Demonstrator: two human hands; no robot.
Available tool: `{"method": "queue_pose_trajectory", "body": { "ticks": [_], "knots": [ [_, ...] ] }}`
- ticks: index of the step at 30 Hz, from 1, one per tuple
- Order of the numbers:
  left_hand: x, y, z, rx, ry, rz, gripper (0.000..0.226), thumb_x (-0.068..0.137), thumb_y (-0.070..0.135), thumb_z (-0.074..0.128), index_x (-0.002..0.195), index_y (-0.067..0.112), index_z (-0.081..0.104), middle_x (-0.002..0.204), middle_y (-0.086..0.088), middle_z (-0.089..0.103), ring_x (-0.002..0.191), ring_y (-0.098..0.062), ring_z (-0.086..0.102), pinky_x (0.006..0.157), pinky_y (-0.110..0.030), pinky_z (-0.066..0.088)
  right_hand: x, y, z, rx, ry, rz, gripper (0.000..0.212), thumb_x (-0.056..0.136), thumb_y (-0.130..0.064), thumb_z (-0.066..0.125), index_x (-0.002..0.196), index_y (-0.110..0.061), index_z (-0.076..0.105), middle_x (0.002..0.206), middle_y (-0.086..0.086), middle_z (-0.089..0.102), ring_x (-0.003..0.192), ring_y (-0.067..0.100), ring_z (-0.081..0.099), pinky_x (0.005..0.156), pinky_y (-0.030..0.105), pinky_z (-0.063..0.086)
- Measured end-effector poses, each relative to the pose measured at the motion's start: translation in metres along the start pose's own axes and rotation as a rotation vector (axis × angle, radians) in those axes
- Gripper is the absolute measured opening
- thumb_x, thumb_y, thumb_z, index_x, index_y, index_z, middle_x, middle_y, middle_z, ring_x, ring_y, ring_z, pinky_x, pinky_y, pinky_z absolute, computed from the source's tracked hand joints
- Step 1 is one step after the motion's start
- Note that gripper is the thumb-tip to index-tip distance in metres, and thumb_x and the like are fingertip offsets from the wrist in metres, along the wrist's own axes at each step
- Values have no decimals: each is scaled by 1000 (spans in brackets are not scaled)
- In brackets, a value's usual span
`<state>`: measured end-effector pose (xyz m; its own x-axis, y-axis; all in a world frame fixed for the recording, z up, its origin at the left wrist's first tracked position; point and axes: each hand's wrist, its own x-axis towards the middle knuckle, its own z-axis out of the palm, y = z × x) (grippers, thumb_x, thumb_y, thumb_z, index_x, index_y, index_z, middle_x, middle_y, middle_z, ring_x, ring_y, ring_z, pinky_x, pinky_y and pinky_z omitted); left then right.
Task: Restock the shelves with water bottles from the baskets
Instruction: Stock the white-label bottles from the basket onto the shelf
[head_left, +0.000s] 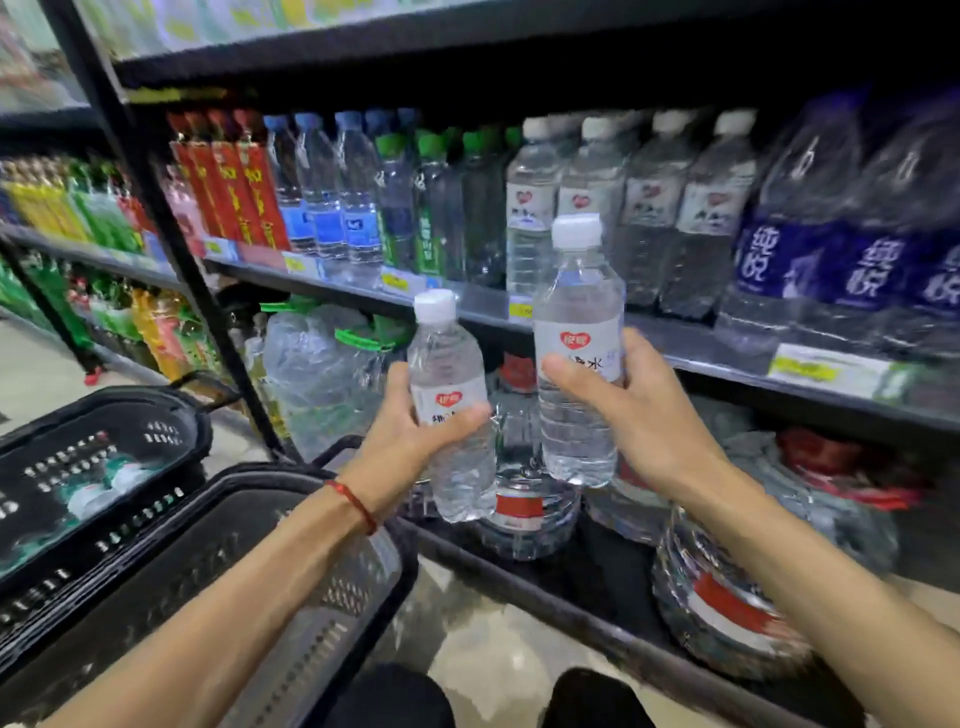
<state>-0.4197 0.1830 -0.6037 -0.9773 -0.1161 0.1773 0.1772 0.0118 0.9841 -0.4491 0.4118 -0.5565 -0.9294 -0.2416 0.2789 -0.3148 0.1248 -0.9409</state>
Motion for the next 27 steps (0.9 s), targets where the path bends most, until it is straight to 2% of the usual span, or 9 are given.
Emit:
{"method": "queue_pose_trajectory", "body": {
  "ticks": [3, 8, 11, 12, 14, 16, 20, 24, 27],
  "knots": [
    [14, 22, 36, 60, -72, 89, 65, 72, 29, 86, 124, 21, 48, 111, 0, 71, 101, -14, 69, 86, -30, 58, -14, -11, -36, -46, 48, -15, 36, 90, -40, 77, 122, -26, 64, 111, -12, 76, 101, 2, 71, 85, 18, 53],
    [31, 51, 78, 132, -197, 182, 66, 79, 33, 87, 134, 18, 53, 125, -4, 71, 116, -24, 68, 96, -43, 57, -36, -24, -84, -108, 131, -8, 32, 89, -42, 76, 116, -32, 62, 107, -17, 76, 98, -3, 70, 85, 17, 54],
    [38, 63, 100, 230, -217, 264, 63, 77, 29, 88, 130, 26, 55, 120, 10, 72, 113, -10, 68, 93, -25, 56, -41, -28, -103, -114, 155, -26, 35, 86, -46, 73, 117, -34, 61, 105, -29, 73, 96, -9, 68, 78, 8, 50],
    [41, 66, 105, 255, -217, 289, 62, 76, 26, 88, 129, 27, 56, 119, 13, 72, 113, -7, 67, 91, -21, 55, -42, -27, -107, -115, 167, -27, 46, 81, -53, 72, 121, -33, 61, 107, -27, 73, 98, -8, 69, 80, 10, 51],
    [47, 71, 112, 274, -184, 335, 61, 75, 22, 90, 127, 27, 59, 117, 13, 73, 110, -8, 68, 91, -28, 56, -40, -25, -114, -115, 199, -26, 61, 74, -60, 72, 126, -29, 62, 112, -21, 75, 102, -4, 70, 86, 18, 52],
    [54, 79, 117, 251, -133, 388, 58, 73, 22, 90, 124, 24, 63, 114, 11, 75, 107, -9, 70, 93, -30, 57, -40, -23, -120, -107, 223, -30, 61, 73, -57, 73, 126, -28, 63, 111, -20, 75, 102, -3, 70, 84, 17, 52],
    [68, 98, 128, 257, -91, 539, 64, 66, 25, 92, 123, 14, 65, 115, 8, 73, 109, -3, 68, 93, -17, 53, -39, -27, -130, -128, 245, -52, 60, 73, -56, 73, 124, -26, 63, 109, -22, 74, 100, -4, 69, 79, 10, 50],
    [94, 106, 140, 261, -91, 616, 74, 64, 34, 95, 128, 14, 65, 126, 2, 68, 120, -14, 64, 99, -31, 55, -39, -32, -137, -143, 292, -72, 62, 74, -56, 73, 128, -27, 63, 116, -18, 74, 106, -4, 68, 86, 15, 52],
    [112, 103, 151, 255, -91, 610, 69, 62, 38, 94, 123, 23, 66, 130, 8, 55, 123, -13, 58, 100, -34, 56, -39, -35, -142, -132, 312, -76, 61, 75, -54, 74, 129, -26, 62, 118, -15, 75, 106, -2, 69, 87, 17, 52]
  ]
}}
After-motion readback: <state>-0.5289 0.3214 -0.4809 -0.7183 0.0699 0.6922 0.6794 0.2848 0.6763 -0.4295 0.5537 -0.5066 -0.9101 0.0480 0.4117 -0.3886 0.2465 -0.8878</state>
